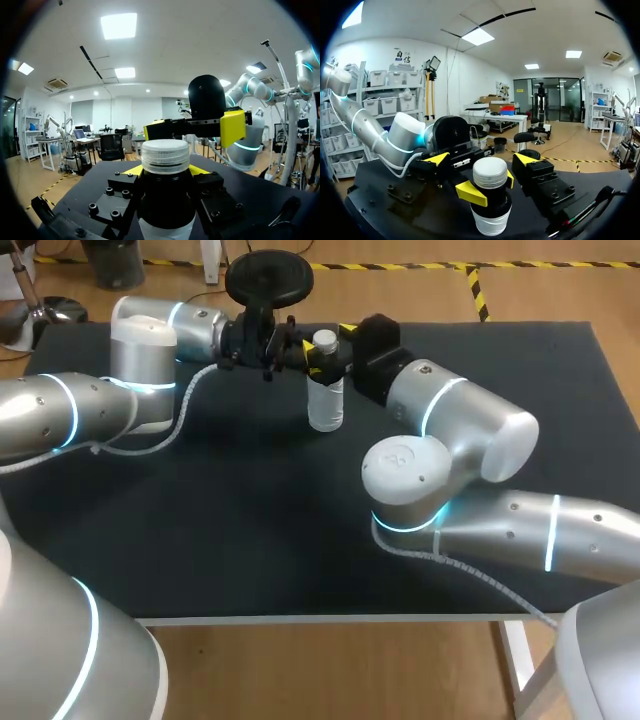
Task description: Unscrew the bottle cap
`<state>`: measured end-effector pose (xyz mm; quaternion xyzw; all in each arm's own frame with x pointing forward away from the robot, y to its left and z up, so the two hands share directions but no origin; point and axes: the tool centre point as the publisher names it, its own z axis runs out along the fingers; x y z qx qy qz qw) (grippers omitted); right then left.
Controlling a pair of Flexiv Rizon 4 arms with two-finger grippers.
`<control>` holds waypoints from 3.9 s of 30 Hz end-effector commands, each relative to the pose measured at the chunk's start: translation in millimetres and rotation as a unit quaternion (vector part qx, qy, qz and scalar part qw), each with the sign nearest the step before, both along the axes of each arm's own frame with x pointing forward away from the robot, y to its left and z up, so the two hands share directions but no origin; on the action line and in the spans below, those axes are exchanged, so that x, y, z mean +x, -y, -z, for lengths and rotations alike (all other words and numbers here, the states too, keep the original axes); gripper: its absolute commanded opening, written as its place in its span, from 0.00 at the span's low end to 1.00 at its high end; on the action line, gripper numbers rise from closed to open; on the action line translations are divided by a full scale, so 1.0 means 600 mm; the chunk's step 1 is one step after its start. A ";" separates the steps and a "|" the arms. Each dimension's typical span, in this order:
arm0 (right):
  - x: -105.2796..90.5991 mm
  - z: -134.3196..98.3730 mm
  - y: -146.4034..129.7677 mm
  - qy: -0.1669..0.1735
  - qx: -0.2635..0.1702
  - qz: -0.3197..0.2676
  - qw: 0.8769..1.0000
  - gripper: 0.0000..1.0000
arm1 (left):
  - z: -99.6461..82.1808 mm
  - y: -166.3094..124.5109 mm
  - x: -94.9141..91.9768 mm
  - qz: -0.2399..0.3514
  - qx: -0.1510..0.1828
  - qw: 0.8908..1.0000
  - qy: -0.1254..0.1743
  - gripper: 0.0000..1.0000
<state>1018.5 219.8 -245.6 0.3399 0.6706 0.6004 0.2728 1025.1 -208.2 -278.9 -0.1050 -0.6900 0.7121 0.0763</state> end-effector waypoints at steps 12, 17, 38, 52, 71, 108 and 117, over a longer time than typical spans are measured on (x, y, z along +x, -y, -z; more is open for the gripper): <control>-0.001 0.004 0.005 -0.009 -0.003 -0.004 1.000 0.85 | 0.002 0.001 0.006 0.004 -0.001 1.000 0.000 0.00; 0.000 0.006 0.005 -0.011 -0.005 -0.005 1.000 1.00 | 0.002 0.001 0.006 0.004 -0.001 1.000 0.000 0.00; 0.020 0.004 0.000 -0.017 -0.006 -0.008 1.000 0.98 | 0.002 0.001 0.006 0.004 -0.001 1.000 0.000 0.00; 0.022 0.010 0.005 -0.022 0.001 -0.012 1.000 0.00 | 0.002 0.001 0.006 0.004 -0.001 1.000 0.000 0.00; 0.019 0.019 0.014 -0.023 0.018 -0.113 0.993 0.00 | 0.002 0.001 0.006 0.004 -0.001 1.000 0.000 0.00; -0.015 0.019 -0.020 0.044 0.141 -0.518 0.843 0.00 | 0.002 0.001 0.006 0.004 -0.001 1.000 0.000 0.00; -0.027 0.016 -0.036 0.004 0.137 -0.609 0.781 0.00 | 0.002 0.001 0.006 0.004 -0.001 1.000 0.000 0.00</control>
